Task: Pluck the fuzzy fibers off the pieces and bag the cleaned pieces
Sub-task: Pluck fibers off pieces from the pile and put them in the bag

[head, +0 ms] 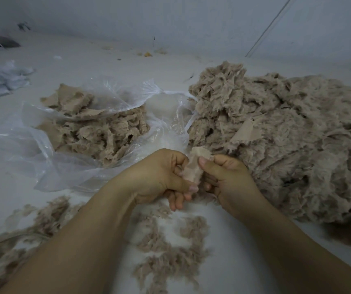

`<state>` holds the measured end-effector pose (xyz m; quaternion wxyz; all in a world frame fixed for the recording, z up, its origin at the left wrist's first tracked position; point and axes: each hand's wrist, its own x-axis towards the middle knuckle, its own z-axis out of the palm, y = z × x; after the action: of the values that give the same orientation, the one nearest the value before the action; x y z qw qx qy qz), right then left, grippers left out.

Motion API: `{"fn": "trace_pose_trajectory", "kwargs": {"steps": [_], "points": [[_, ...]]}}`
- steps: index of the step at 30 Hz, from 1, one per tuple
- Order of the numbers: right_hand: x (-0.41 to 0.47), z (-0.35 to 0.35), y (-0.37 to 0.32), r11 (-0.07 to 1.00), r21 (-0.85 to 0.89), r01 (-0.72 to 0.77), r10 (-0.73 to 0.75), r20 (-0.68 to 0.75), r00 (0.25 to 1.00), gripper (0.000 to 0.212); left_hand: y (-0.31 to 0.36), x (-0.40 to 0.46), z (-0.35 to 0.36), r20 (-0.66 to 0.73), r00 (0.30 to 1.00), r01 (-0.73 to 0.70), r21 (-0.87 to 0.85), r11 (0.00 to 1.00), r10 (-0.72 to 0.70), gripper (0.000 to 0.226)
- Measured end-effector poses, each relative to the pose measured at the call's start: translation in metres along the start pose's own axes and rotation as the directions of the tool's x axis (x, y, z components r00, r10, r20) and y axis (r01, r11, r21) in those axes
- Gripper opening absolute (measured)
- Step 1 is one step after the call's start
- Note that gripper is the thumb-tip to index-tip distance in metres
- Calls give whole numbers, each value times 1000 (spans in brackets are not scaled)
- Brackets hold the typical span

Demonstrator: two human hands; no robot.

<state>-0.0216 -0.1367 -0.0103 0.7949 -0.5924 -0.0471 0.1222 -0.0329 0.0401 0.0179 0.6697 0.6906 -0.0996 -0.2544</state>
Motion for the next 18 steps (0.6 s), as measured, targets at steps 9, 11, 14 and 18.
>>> {"fn": "trace_pose_trajectory", "kwargs": {"steps": [9,11,14,18], "points": [[1,0,0,998,-54,10,-11,-9,1000,19,4,-2,-1,-77,997,-9,59,998,14,41],[2,-1,1,999,-49,9,-9,10,1000,18,1,2,1,-107,993,-43,52,998,48,21],[0,-1,0,1000,-2,-11,11,34,999,19,-4,1,1,-50,999,-17,68,998,20,22],[5,-1,3,1000,-9,-9,9,-7,1000,31,0,3,-2,-208,973,-123,-110,986,99,16]]}}
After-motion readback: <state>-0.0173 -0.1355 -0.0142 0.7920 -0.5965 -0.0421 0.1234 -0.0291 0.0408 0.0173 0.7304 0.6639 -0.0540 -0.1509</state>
